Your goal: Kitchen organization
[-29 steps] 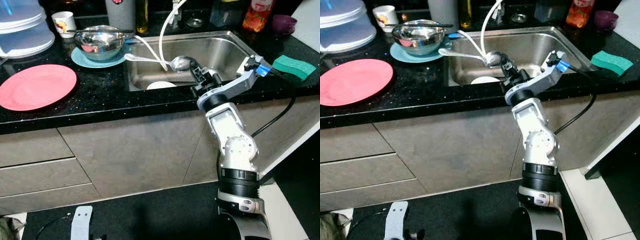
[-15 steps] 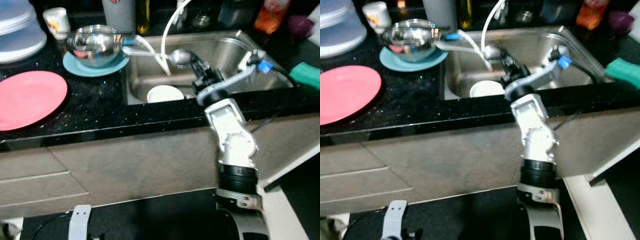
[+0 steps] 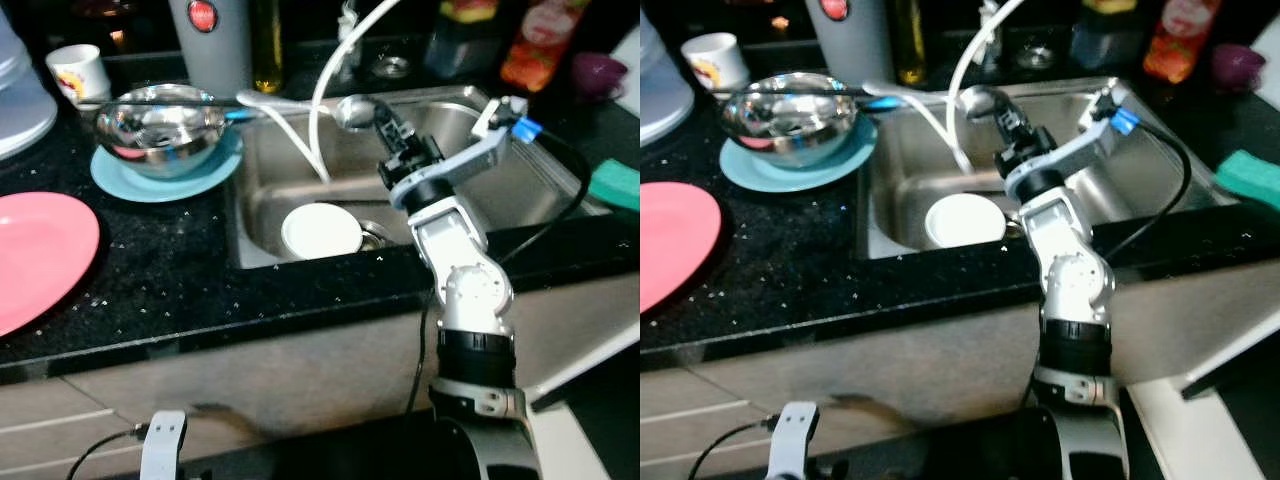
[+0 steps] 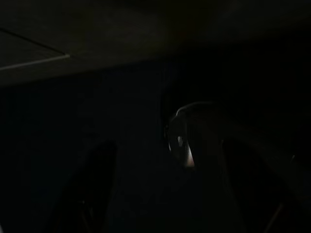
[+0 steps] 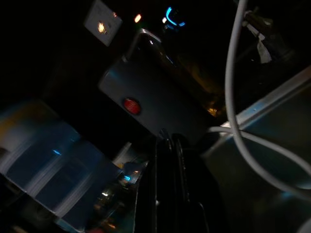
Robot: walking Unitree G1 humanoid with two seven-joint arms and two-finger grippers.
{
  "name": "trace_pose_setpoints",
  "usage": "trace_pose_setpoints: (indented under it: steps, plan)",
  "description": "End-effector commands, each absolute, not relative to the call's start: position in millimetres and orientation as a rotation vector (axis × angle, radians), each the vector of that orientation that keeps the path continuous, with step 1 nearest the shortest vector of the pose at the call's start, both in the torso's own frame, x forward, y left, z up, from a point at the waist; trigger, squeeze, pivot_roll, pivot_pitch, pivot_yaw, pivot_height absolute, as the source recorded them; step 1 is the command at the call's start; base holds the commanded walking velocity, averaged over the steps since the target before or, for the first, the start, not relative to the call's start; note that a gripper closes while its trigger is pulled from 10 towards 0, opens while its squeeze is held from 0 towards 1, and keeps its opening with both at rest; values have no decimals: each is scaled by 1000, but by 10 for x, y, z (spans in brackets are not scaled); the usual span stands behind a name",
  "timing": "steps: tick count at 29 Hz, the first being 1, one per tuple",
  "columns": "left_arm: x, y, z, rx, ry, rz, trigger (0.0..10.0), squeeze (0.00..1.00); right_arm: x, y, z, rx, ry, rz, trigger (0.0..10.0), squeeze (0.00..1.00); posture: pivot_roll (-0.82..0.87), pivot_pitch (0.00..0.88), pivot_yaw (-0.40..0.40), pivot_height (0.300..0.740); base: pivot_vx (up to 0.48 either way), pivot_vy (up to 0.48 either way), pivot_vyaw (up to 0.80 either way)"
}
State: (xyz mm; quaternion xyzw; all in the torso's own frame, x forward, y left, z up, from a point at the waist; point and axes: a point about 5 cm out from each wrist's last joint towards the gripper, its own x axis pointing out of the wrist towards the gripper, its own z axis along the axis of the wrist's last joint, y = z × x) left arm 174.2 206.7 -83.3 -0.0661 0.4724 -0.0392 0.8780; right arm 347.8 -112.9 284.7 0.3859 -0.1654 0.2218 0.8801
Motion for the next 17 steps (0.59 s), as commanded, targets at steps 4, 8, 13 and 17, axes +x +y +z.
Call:
trace_pose_setpoints:
  steps: [4,8,13,17]
  plan:
    - [1628,2057,-887,-148,1032,-87,10000,0,3597,-1246,2743,356,-260,382,10000,0,6,103,19,740,0,0,0]
    - [1618,2051,-892,-147,1041,-94,10000,0,3661,-1404,2835,152,-257,355,10000,0,0,105,17,740,0,0,0]
    - [1602,2041,-900,-149,1045,-99,10000,0,3696,-1569,2910,14,-234,316,10000,0,5,113,10,740,0,0,0]
    - [1591,2036,-904,-153,1047,-101,10000,0,3741,-1724,2894,-61,-193,243,10000,0,3,120,7,740,0,0,0]
